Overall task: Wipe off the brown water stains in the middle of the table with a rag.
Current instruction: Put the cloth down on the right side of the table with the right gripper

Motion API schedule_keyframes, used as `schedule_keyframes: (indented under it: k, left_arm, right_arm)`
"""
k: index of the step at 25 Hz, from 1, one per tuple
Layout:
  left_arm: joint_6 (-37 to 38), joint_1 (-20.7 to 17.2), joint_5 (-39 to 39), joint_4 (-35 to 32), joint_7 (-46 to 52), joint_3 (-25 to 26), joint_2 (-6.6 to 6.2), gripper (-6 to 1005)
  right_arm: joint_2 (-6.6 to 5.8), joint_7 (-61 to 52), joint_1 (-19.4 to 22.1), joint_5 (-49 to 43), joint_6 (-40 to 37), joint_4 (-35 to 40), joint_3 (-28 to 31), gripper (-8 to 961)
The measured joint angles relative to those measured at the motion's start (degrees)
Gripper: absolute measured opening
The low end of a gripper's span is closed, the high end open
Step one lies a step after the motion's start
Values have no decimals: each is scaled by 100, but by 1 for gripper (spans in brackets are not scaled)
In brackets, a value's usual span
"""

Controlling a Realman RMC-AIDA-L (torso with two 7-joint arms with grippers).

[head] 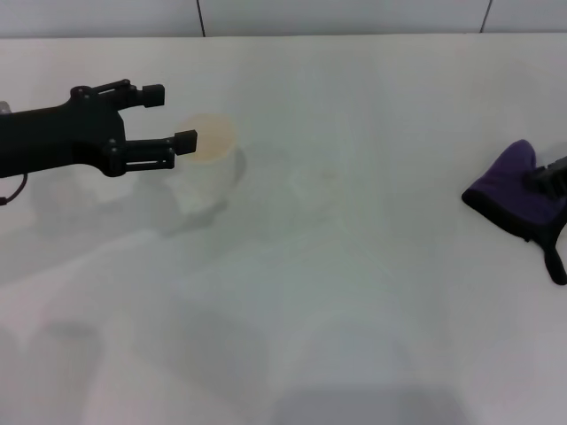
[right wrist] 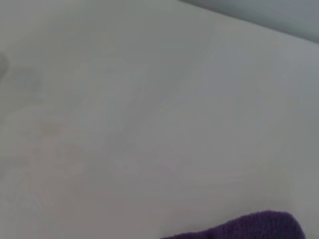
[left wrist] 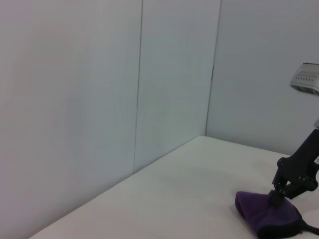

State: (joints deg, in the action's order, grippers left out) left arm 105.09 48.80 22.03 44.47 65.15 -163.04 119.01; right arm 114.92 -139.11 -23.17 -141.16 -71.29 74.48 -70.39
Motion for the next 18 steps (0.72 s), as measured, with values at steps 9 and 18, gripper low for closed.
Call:
schedule_keyframes:
  k: [9,18]
  left_arm:
    - [0,48,4,0,-11,0,-1,861]
    - [-3,41,4,1,-1,0,-10,861]
  right_arm:
    - [20,-4,-42,15,-117,-4,-244,92]
    - [6,312,-43,281,-446,63,-203,94]
